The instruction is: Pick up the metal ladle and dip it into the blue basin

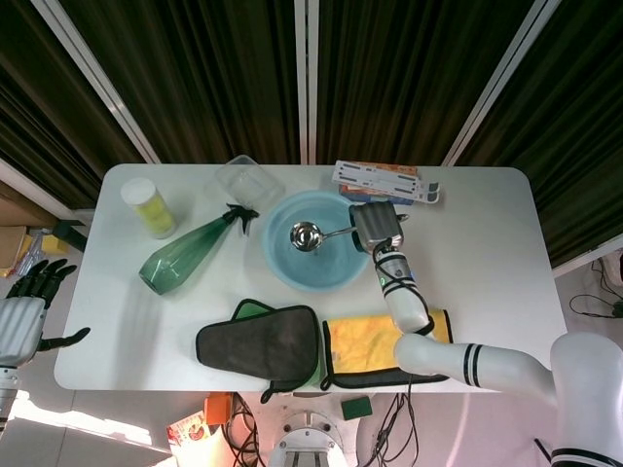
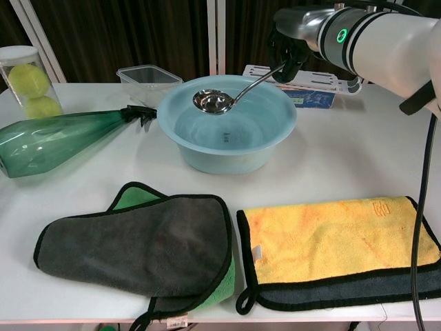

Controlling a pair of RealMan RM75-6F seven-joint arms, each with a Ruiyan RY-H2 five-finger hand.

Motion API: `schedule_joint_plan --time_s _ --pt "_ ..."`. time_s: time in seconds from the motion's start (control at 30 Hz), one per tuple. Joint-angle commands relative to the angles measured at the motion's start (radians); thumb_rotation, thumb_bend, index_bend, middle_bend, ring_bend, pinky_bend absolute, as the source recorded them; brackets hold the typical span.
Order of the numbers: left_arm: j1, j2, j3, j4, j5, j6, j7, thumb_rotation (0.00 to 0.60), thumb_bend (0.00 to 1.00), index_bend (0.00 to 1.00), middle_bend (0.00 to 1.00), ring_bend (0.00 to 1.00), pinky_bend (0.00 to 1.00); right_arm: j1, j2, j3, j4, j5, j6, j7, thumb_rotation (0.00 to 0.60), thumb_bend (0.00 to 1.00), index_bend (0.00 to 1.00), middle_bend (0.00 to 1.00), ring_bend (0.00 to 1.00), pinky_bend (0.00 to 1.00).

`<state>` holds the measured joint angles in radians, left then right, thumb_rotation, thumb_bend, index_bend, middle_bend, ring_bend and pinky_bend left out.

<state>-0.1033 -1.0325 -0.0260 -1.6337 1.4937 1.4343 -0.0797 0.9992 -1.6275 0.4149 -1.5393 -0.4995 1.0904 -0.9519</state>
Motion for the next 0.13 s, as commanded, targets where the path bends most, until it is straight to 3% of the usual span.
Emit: schedule_joint_plan --time_s 0.03,0.13 --pt "-0.001 0.0 0.0 0.0 -0.001 -0.001 0.0 0.545 0.0 0.15 0.09 0.04 0.19 0.014 0.026 0.008 -0.031 0.027 0.014 -0.01 0.6 0.61 0.94 0.62 0.65 0.86" --pt "-0.002 -0.001 0.0 0.001 -0.002 -0.005 0.002 0.546 0.0 0.15 0.09 0.04 0.19 0.026 0.053 0.012 -0.064 0.049 0.026 -0.016 0.6 0.61 0.94 0.63 0.65 0.86"
